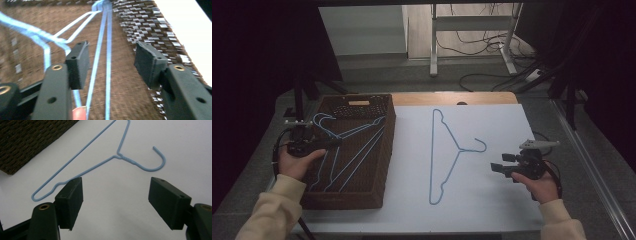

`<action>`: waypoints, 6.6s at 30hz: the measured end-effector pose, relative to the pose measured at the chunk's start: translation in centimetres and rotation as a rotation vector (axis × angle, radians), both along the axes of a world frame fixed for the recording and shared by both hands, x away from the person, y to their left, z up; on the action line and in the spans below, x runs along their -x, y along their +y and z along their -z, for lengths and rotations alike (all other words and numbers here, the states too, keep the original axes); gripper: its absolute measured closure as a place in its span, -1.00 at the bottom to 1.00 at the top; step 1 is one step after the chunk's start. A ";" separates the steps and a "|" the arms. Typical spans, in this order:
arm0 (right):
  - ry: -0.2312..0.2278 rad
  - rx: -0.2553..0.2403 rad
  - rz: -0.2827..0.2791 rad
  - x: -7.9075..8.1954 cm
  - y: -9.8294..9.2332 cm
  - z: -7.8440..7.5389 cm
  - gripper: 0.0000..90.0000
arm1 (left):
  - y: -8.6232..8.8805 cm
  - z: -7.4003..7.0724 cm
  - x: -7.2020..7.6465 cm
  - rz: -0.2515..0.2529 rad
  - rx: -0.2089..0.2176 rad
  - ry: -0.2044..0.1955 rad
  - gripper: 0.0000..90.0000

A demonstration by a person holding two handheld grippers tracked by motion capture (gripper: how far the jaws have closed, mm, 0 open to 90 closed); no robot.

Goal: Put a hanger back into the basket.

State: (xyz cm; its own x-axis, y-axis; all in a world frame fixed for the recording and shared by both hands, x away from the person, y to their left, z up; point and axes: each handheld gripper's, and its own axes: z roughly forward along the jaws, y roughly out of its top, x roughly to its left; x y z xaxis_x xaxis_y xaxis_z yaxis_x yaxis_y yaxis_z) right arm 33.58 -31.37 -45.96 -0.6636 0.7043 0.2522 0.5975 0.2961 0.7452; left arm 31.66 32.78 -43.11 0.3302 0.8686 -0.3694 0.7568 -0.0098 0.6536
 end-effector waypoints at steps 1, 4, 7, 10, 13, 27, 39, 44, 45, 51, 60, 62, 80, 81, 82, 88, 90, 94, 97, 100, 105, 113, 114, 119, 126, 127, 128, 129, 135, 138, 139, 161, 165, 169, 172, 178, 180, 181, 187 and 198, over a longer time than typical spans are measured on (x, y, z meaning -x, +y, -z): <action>0.000 0.000 0.000 0.0 0.0 0.0 -0.38 | -0.4 -0.3 0.3 0.019 -0.003 -0.018 -0.01; 0.000 -0.001 0.001 0.0 0.0 0.0 -0.38 | -1.8 -0.9 1.1 0.089 -0.001 -0.056 -0.12; 0.000 0.001 0.002 0.0 0.0 0.0 -0.38 | -3.4 -1.1 1.8 0.162 0.014 -0.078 -0.22; 0.001 0.001 0.001 0.0 0.0 0.0 -0.38 | -5.1 -1.3 2.7 0.219 0.042 -0.112 -0.28; 0.000 0.007 -0.003 0.1 0.2 0.1 -0.38 | -6.8 -1.5 3.4 0.259 0.050 -0.140 -0.32; -0.002 0.028 -0.016 0.3 0.6 0.2 -0.38 | -12.6 -0.8 4.3 0.367 0.034 -0.142 -0.34; -0.025 0.045 -0.004 0.2 0.7 -0.1 -0.40 | -13.0 -0.1 4.4 0.346 0.013 -0.138 -0.37; -0.023 0.058 0.004 0.1 0.8 -0.1 -0.39 | -13.0 -0.2 4.5 0.341 0.012 -0.145 -0.37; -0.022 0.065 0.011 0.1 0.9 -0.1 -0.38 | -13.0 -0.2 4.6 0.342 0.007 -0.149 -0.37; -0.019 0.114 0.032 -0.6 1.8 -0.2 -0.24 | -13.1 -0.5 4.7 0.340 -0.002 -0.166 -0.38; -0.012 0.198 0.076 -3.8 4.2 -0.6 0.12 | -13.2 -0.4 4.7 0.349 -0.008 -0.163 -0.39; -0.015 0.229 0.072 -4.8 4.6 -0.5 0.31 | -13.2 -0.5 4.7 0.349 -0.008 -0.164 -0.39; 0.098 0.395 0.083 -11.3 6.9 3.8 0.99 | -13.1 -0.5 4.7 0.347 -0.003 -0.166 -0.39; 0.101 0.403 0.082 -11.3 6.9 4.0 0.99 | -13.1 -0.5 4.8 0.348 -0.003 -0.167 -0.39; 0.108 0.411 0.077 -11.3 6.9 4.1 0.99 | -13.1 -0.5 4.8 0.348 -0.002 -0.167 -0.39; 0.135 0.417 0.063 -11.0 6.7 4.1 1.00 | -13.4 -0.4 4.8 0.358 -0.007 -0.159 -0.39; 0.145 0.426 0.052 -10.5 6.7 4.0 1.00 | -13.5 -0.3 4.8 0.362 -0.008 -0.158 -0.40; 0.170 0.429 0.039 -9.3 6.4 3.9 1.00 | -13.6 -0.3 4.8 0.366 -0.008 -0.156 -0.39; 0.181 0.433 0.021 -8.1 6.3 3.8 1.00 | -13.7 -0.4 4.9 0.367 -0.008 -0.156 -0.39; 0.197 0.435 0.005 -6.6 6.0 3.8 1.00 | -13.8 -0.5 5.0 0.369 -0.008 -0.156 -0.39; 0.216 0.442 -0.022 -4.2 5.8 3.7 1.00 | -13.9 -0.4 4.9 0.374 -0.009 -0.152 -0.39; 0.222 0.433 -0.034 -2.9 5.7 3.7 0.97 | -14.0 -0.4 4.9 0.376 -0.008 -0.152 -0.39; 0.217 0.433 -0.032 -2.9 5.7 3.7 0.93 | -14.0 -0.4 4.9 0.377 -0.008 -0.152 -0.39; 0.184 0.426 -0.039 -3.2 7.0 3.3 0.74 | -14.0 -0.3 4.8 0.376 -0.009 -0.150 -0.39; 0.170 0.465 -0.051 -4.2 9.3 3.2 0.61 | -14.2 -0.2 4.9 0.380 -0.009 -0.149 -0.39; 0.174 0.475 -0.051 -4.3 9.5 3.4 0.61 | -14.2 -0.3 4.9 0.380 -0.009 -0.149 -0.39; 0.178 0.481 -0.053 -4.4 9.7 3.5 0.60 | -14.1 -0.3 4.9 0.380 -0.008 -0.149 -0.39; 0.181 0.492 -0.051 -4.4 9.8 3.7 0.60 | -14.1 -0.2 4.8 0.379 -0.008 -0.149 -0.39; 0.167 0.535 -0.058 -4.2 10.3 3.7 0.65 | -14.2 -0.2 4.9 0.381 -0.009 -0.150 -0.39; 0.167 0.552 -0.068 -4.0 10.7 3.7 0.82 | -14.2 -0.2 4.9 0.383 -0.009 -0.150 -0.39; 0.176 0.550 -0.067 -4.1 10.7 3.7 0.86 | -14.2 -0.2 4.9 0.383 -0.010 -0.149 -0.39; 0.191 0.501 -0.042 -4.3 10.8 3.2 0.71 | -15.9 0.1 4.8 0.425 -0.034 -0.142 -0.39; 0.197 0.543 -0.041 -4.8 11.6 3.7 0.67 | -16.0 0.1 4.8 0.431 -0.036 -0.140 -0.39; 0.225 0.552 -0.049 -5.0 11.8 3.6 0.89 | -16.1 0.2 4.8 0.432 -0.036 -0.138 -0.39; 0.243 0.544 -0.043 -5.2 11.8 3.6 0.90 | -16.1 0.3 4.8 0.432 -0.038 -0.135 -0.39; 0.293 0.499 -0.056 -4.9 11.3 3.4 0.91 | -16.8 0.5 4.8 0.446 -0.050 -0.131 -0.39; 0.291 0.497 -0.059 -4.7 11.3 3.2 0.91 | -17.3 0.6 4.8 0.456 -0.057 -0.130 -0.38; 0.289 0.491 -0.058 -4.6 11.3 3.0 0.91 | -17.6 0.6 4.7 0.462 -0.063 -0.129 -0.38; 0.281 0.482 -0.076 -4.0 10.9 1.9 0.91 | -20.1 0.8 4.2 0.507 -0.092 -0.116 -0.38; 0.271 0.497 -0.100 -3.3 11.0 1.3 0.91 | -25.3 1.5 3.0 0.595 -0.131 -0.063 -0.37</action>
State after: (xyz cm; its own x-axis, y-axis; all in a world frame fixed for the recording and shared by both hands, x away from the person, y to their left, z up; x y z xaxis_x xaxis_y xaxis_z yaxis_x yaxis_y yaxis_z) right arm 36.93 -20.32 -47.25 -0.6910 0.7188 0.0773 0.6987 0.6366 0.3263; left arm 28.68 7.49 -44.57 0.7905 0.5653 -0.2356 0.5566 -0.5025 0.6616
